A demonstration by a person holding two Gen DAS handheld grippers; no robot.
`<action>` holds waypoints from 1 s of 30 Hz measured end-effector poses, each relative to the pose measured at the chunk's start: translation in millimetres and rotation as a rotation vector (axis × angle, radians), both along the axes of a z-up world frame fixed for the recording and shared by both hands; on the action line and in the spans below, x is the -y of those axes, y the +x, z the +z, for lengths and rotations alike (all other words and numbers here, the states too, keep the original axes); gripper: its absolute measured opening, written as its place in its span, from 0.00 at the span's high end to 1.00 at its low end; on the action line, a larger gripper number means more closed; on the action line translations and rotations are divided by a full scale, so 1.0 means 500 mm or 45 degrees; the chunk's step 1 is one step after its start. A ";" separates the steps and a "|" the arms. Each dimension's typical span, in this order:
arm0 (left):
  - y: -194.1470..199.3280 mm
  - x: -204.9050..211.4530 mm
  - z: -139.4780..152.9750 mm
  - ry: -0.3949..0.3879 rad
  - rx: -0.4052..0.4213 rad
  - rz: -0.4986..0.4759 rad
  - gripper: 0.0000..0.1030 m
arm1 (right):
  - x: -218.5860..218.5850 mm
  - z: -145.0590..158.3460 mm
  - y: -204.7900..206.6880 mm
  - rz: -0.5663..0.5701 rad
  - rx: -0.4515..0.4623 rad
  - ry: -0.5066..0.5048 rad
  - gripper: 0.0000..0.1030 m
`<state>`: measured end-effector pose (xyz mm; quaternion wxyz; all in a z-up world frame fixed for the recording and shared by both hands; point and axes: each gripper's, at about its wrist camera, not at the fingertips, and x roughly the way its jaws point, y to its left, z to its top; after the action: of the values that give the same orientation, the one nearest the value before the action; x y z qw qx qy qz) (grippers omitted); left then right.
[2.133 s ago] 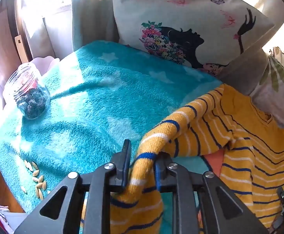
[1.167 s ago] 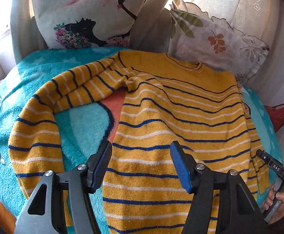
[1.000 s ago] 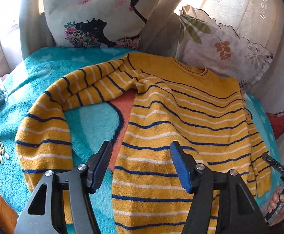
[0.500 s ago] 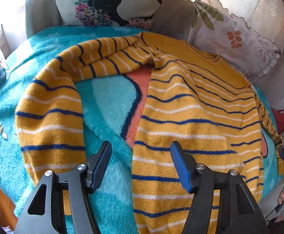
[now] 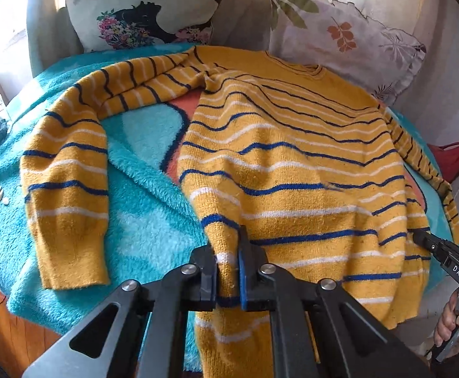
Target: Fold small clothes
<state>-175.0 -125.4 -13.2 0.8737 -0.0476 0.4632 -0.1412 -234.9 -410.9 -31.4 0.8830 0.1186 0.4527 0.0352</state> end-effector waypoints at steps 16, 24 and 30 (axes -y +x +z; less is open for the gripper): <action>-0.100 -0.060 0.078 0.064 0.220 0.009 0.42 | 0.139 0.052 -0.154 -0.291 0.042 -0.009 0.87; -0.010 0.028 0.119 0.144 0.306 -0.058 0.29 | 0.135 0.076 -0.037 -0.311 0.104 0.002 0.49; 0.091 0.105 0.103 0.136 0.215 -0.076 0.29 | 0.146 0.084 0.044 -0.349 0.126 -0.073 0.40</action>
<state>-129.5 -177.8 38.1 0.9063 0.0247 0.3958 -0.1457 -213.0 -484.0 10.8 0.9038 0.1522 0.3891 -0.0926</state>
